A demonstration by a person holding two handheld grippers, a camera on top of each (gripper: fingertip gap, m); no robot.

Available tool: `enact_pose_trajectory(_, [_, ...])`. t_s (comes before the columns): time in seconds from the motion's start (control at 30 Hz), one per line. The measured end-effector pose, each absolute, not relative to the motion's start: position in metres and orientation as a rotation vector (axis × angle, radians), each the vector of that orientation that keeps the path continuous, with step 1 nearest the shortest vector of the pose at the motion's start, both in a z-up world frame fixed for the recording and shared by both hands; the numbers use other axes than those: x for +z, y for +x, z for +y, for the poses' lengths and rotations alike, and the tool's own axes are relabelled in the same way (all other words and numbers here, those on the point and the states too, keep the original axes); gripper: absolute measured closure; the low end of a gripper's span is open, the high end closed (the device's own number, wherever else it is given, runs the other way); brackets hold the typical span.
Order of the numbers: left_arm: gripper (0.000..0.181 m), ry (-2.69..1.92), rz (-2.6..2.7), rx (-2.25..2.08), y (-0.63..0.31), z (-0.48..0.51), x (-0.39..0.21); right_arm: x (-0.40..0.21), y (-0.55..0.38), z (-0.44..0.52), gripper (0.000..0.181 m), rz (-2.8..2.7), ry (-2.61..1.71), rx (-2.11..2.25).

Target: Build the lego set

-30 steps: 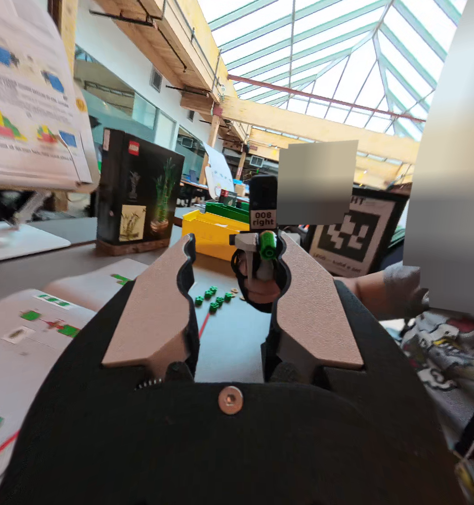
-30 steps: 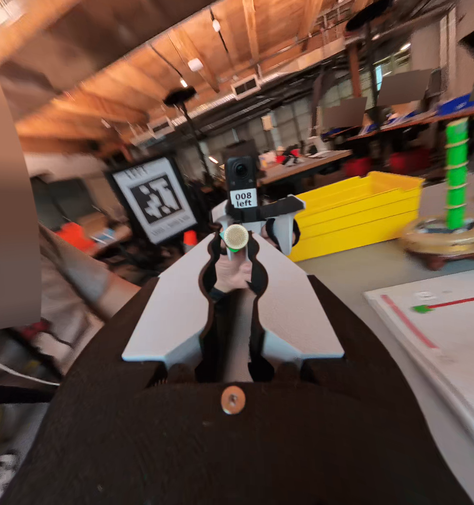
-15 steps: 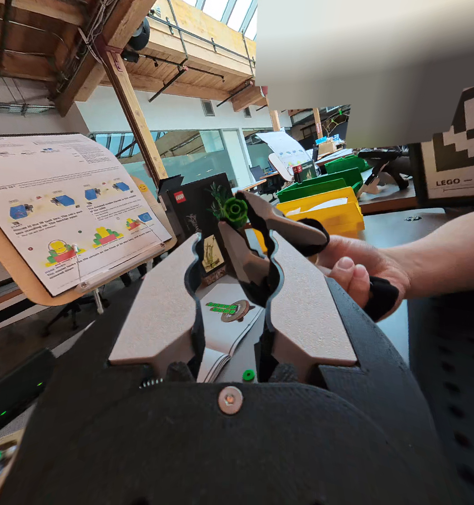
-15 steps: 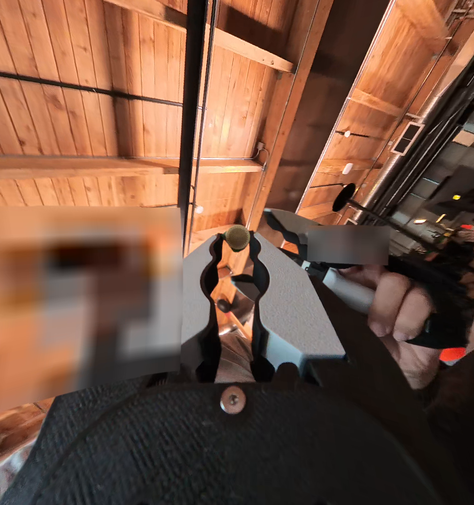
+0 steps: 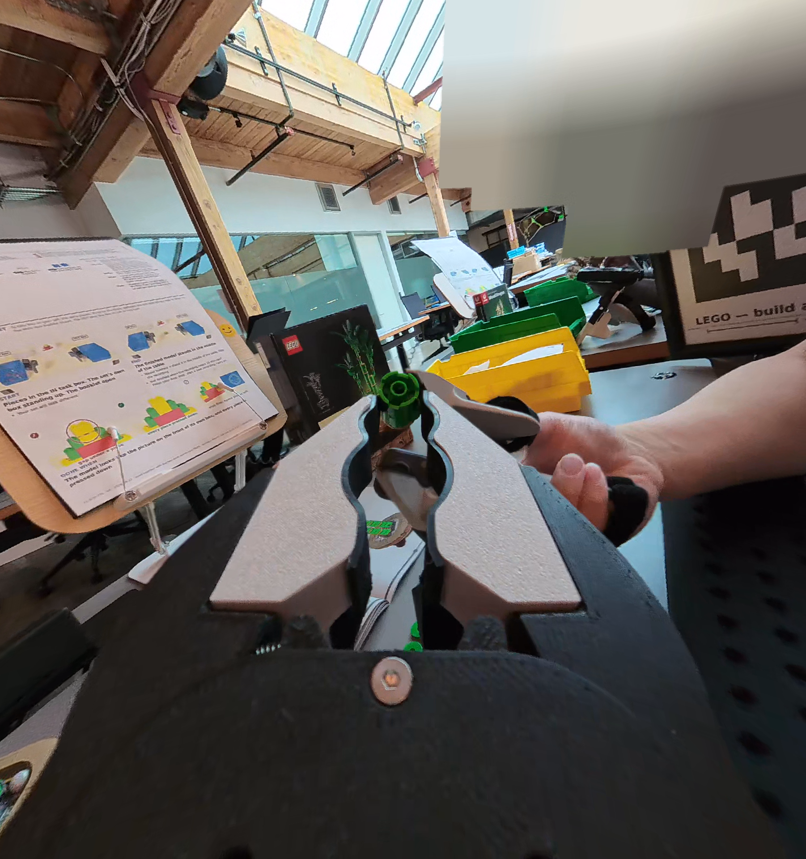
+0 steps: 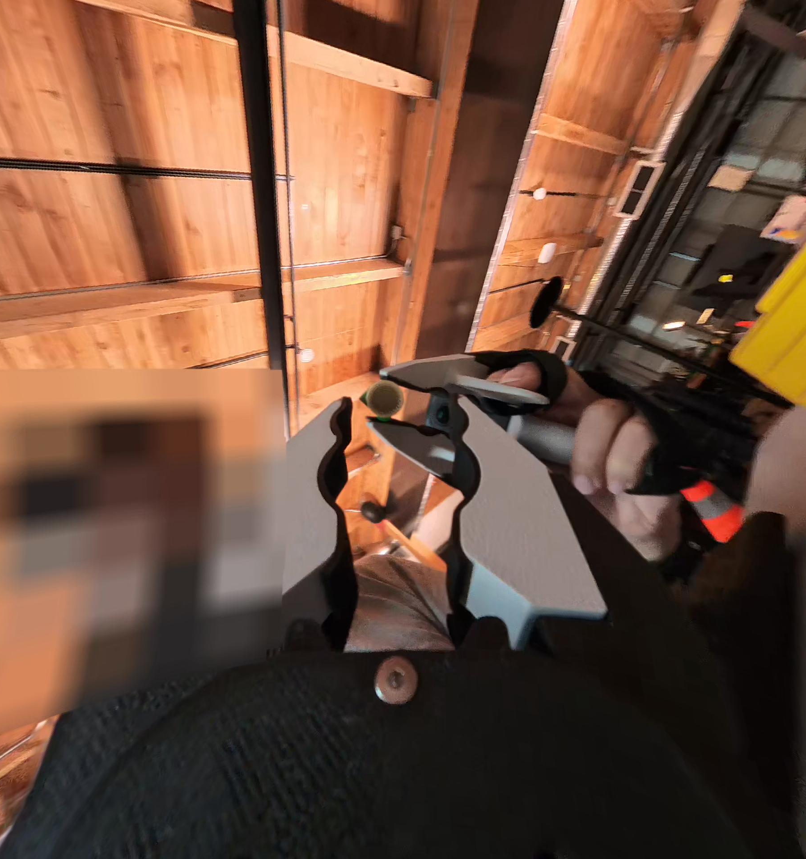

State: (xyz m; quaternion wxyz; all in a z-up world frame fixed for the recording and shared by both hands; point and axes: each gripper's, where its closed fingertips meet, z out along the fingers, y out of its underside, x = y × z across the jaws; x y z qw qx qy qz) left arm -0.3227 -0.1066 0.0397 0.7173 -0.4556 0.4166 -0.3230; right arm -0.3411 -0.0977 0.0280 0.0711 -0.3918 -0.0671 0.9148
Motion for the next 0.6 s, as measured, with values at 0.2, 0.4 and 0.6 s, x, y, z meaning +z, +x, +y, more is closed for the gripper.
enact_pose_trajectory(0.2, [0.166,-1.279,1.250,-0.728,-0.355,-0.083,-0.007,0.024,-0.317,-0.068,0.132,-0.436,-1.360,2.269])
enact_pose_trajectory(0.4, [0.165,-1.479,1.717,-0.706,-0.368,-0.067,-0.059,0.025,-0.263,-0.024,0.134,-0.590,-1.410,1.652])
enact_pose_trajectory(0.6, [0.165,-1.549,2.074,-0.651,-0.380,-0.061,-0.094,0.017,-0.243,-0.007,0.134,-0.534,-1.423,1.669])
